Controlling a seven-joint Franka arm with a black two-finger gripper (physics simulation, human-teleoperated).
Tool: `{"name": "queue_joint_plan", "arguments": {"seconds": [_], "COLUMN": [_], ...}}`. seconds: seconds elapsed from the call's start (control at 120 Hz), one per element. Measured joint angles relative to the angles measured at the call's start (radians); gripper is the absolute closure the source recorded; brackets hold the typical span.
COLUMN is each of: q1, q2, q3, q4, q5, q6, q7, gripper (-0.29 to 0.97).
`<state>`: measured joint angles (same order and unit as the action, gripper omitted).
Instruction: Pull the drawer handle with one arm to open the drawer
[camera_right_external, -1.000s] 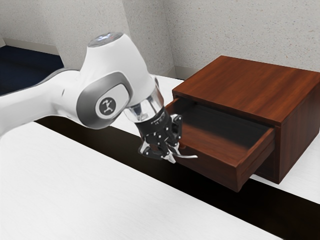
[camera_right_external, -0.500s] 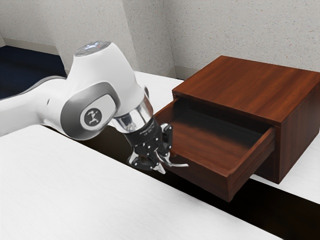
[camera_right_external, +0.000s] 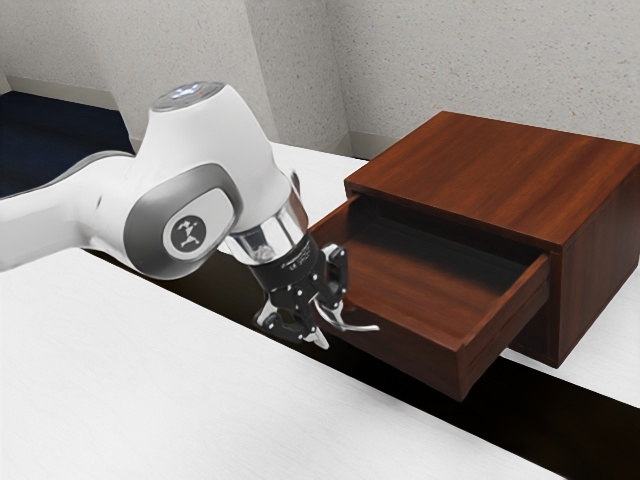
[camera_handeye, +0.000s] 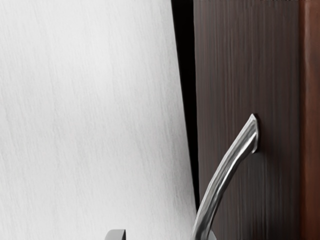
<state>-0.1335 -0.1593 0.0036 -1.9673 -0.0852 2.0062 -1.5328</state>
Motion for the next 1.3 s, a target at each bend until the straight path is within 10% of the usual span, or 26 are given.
{"name": "queue_joint_plan", "arguments": {"seconds": [0.633,0.9,1.3], "q1": [0.006,0.015,-0.002], "q2": [0.003,-0.074,-0.117], "q3": [-0.003,0.035,-0.010], "q4": [0.209,0.316,0.214], "q5": [0.054,0.072,0.090], "q6": [-0.063,-0.414,-0.496], "q7": [0.026,-0.009,-0.056], "gripper": [0.56,0.17,0.03]}}
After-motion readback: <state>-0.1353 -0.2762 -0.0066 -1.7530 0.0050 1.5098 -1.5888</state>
